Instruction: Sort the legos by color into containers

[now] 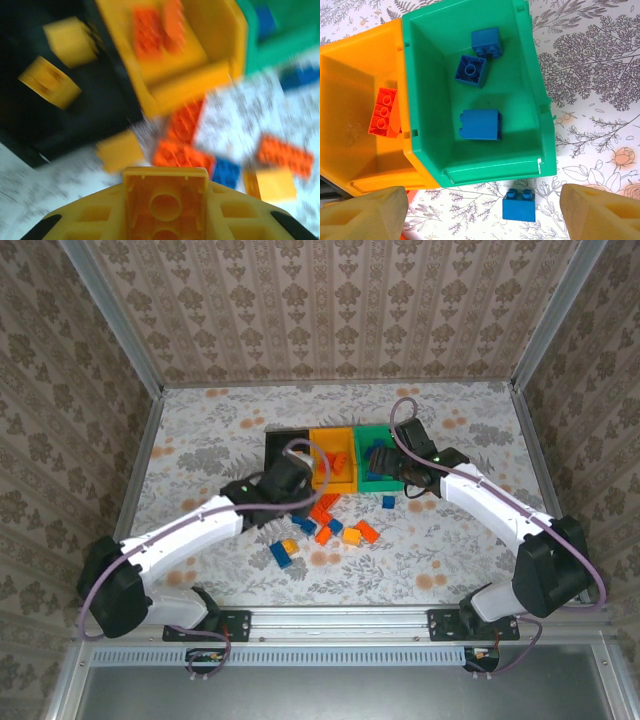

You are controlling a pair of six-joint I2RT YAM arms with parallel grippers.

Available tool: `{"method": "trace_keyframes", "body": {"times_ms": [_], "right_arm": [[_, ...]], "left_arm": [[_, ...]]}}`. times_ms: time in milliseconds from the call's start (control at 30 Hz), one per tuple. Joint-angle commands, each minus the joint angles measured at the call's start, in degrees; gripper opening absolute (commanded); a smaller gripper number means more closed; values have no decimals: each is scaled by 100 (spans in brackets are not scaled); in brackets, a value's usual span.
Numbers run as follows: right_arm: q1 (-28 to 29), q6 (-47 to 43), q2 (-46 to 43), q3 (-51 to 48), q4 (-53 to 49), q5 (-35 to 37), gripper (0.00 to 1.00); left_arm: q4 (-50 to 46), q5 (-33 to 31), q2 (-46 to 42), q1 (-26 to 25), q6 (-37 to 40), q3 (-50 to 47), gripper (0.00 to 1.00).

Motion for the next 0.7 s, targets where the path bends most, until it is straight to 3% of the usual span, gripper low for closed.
{"method": "trace_keyframes", "body": {"times_ms": [0,133,300,467,667], "right_arm": [[-38,115,-61,-90,3,44,81],[-36,131,-50,-111,-24,-1,80],[-40,101,-196,-241,-86,-58,80],[-38,56,-420,-385,-133,-176,81],[-14,-72,-583,-492,-248,-427,82]], "left_arm": [[330,-92,409,537,311,444,32],[297,-278,1321,1085,403,1020,31],[245,-394,2069,1345,469,1610,33],[75,-401,2461,1365,546,2083,50],[122,-182,1961,1317,468,2101,74]]}}
